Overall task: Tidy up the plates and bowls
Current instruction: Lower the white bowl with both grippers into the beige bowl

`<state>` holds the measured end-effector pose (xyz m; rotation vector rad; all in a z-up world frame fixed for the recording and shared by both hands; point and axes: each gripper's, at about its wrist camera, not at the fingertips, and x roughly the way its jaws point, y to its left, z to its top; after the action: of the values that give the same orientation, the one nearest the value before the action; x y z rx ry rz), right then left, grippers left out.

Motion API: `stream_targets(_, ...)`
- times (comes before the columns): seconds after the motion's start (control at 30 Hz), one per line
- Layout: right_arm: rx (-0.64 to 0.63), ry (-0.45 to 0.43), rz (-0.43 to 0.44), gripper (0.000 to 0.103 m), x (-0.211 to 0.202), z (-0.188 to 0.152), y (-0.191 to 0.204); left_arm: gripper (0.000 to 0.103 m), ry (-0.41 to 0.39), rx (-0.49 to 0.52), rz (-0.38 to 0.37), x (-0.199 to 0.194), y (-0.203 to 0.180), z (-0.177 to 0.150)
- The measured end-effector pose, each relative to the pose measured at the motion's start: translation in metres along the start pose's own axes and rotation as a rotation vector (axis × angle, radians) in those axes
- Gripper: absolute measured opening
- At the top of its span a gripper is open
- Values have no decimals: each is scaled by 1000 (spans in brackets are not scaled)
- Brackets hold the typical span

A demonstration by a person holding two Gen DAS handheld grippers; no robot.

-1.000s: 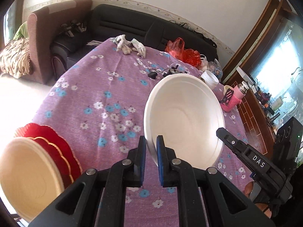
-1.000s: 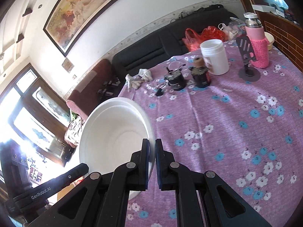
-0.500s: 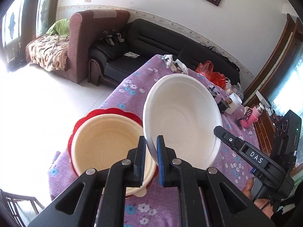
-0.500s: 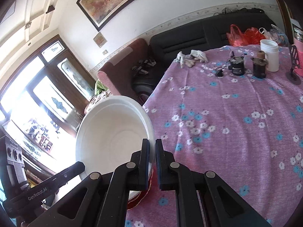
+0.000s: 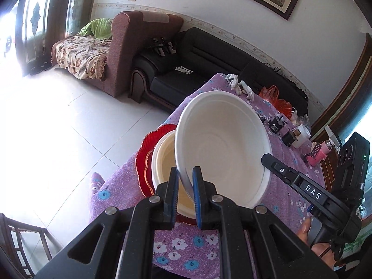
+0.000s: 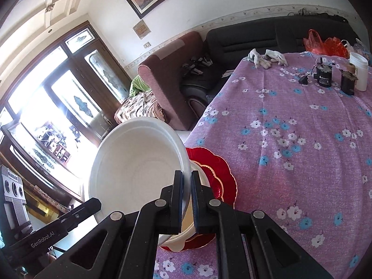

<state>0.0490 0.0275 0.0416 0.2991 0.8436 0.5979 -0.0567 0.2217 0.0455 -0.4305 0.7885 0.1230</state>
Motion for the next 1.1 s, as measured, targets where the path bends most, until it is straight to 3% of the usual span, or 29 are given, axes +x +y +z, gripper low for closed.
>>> stream_targets(0.43, -7, 32, -53, 8, 17, -14, 3, 12, 61, 0, 18, 22, 12, -13)
stream_targets(1.1, -9, 59, -90, 9, 35, -20, 5, 13, 58, 26, 55, 36, 11, -16)
